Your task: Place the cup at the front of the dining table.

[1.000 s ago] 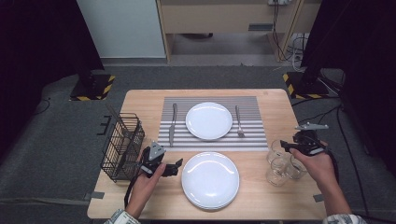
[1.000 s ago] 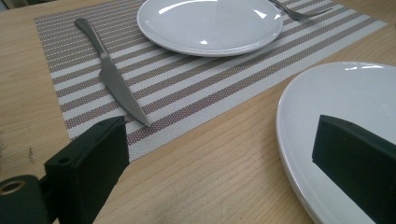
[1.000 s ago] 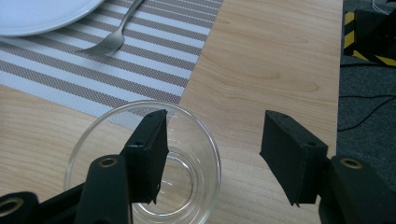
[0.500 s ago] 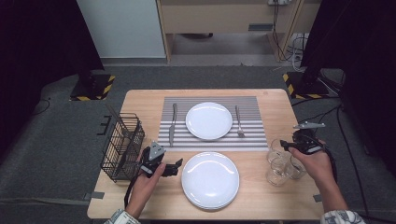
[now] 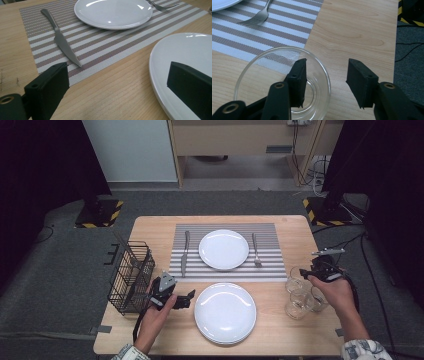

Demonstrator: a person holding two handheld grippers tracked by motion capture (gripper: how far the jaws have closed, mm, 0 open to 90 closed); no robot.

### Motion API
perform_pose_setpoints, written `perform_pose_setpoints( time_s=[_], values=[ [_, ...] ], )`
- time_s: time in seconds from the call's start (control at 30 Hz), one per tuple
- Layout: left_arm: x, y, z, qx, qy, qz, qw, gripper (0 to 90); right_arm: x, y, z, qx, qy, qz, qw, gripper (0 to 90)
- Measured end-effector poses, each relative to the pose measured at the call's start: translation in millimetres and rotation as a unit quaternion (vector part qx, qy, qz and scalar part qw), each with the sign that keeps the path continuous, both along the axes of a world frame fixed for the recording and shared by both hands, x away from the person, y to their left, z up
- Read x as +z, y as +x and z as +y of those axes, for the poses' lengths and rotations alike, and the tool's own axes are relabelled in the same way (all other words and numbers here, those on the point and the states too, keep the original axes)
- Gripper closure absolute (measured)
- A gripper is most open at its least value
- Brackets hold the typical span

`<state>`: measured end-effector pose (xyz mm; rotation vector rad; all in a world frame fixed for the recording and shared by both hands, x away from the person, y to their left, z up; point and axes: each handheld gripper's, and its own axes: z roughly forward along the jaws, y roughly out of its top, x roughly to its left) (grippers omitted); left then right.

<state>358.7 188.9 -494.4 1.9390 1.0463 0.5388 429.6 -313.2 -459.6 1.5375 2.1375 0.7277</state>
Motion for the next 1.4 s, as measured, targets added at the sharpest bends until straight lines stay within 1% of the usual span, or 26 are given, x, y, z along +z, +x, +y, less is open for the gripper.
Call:
perform_pose_setpoints(
  time_s=[0.13, 0.17, 0.2, 0.23, 0.27, 0.33, 0.43, 0.5, 0.57, 0.67, 0.87, 1.07, 1.2, 1.3, 1.4],
  values=[
    [0.2, -0.3, -0.2, -0.001, -0.001, 0.000, 1.0000, 3.6, -1.0, 0.9, 1.2, 0.005, 0.001, 0.009, 0.9999, 58.4],
    [0.3, -0.3, 0.0, 0.000, -0.002, 0.000, 1.0000, 3.6, -0.8, 0.7, 2.0, 0.009, 0.000, 0.013, 0.9999, 62.6],
    [0.3, -0.3, 0.0, 0.000, -0.002, 0.000, 1.0000, 3.7, -0.8, 0.7, 2.0, 0.009, 0.000, 0.013, 0.9999, 62.6],
    [0.4, -0.1, 0.4, 0.000, -0.002, -0.001, 1.0000, 3.7, -0.6, 0.7, 2.9, 0.013, 0.001, 0.018, 0.9998, 68.0],
    [0.4, -0.1, 0.4, 0.000, -0.002, -0.001, 1.0000, 3.7, -0.6, 0.7, 2.9, 0.013, 0.001, 0.018, 0.9998, 68.0],
    [0.7, -0.2, 0.6, 0.000, -0.002, -0.001, 1.0000, 3.7, -0.6, 1.0, 3.1, 0.018, 0.001, 0.024, 0.9996, 73.3],
    [0.9, -0.3, 0.8, 0.001, -0.003, -0.002, 1.0000, 3.7, -0.8, 1.1, 3.9, 0.017, -0.003, 0.027, 0.9995, 74.8],
    [0.9, -0.4, 0.8, 0.001, -0.003, -0.002, 1.0000, 3.7, -0.4, 1.2, 1.8, 0.015, -0.011, 0.025, 0.9995, 79.7],
    [1.0, -0.4, 0.8, 0.001, -0.004, -0.002, 1.0000, 3.7, -0.1, 1.0, 1.0, 0.011, -0.009, 0.027, 0.9995, 80.8],
    [0.9, -0.3, 1.0, 0.001, -0.003, -0.002, 1.0000, 3.7, -0.4, 1.1, -1.9, 0.007, -0.005, 0.022, 0.9997, 80.9],
    [0.9, -0.3, 1.0, 0.001, -0.003, -0.002, 1.0000, 3.7, -0.2, 1.1, -1.1, 0.009, -0.011, 0.022, 0.9997, 81.0],
    [1.4, -0.4, 1.7, 0.002, -0.005, -0.003, 1.0000, 3.7, 0.4, 1.4, -3.0, 0.002, -0.013, 0.025, 0.9996, 81.1],
    [1.3, -0.2, 1.7, 0.002, -0.004, -0.002, 1.0000, 3.7, 0.5, 0.9, -7.8, -0.002, -0.013, 0.026, 0.9996, 81.1],
    [1.0, -0.3, 1.3, 0.001, -0.003, -0.002, 1.0000, 3.7, 0.4, 0.5, -12.2, -0.010, -0.011, 0.026, 0.9996, 81.1],
    [0.7, -0.2, 0.7, 0.001, -0.002, -0.002, 1.0000, 3.7, 0.2, 0.6, -13.7, -0.011, -0.008, 0.025, 0.9996, 81.0]
  ],
)
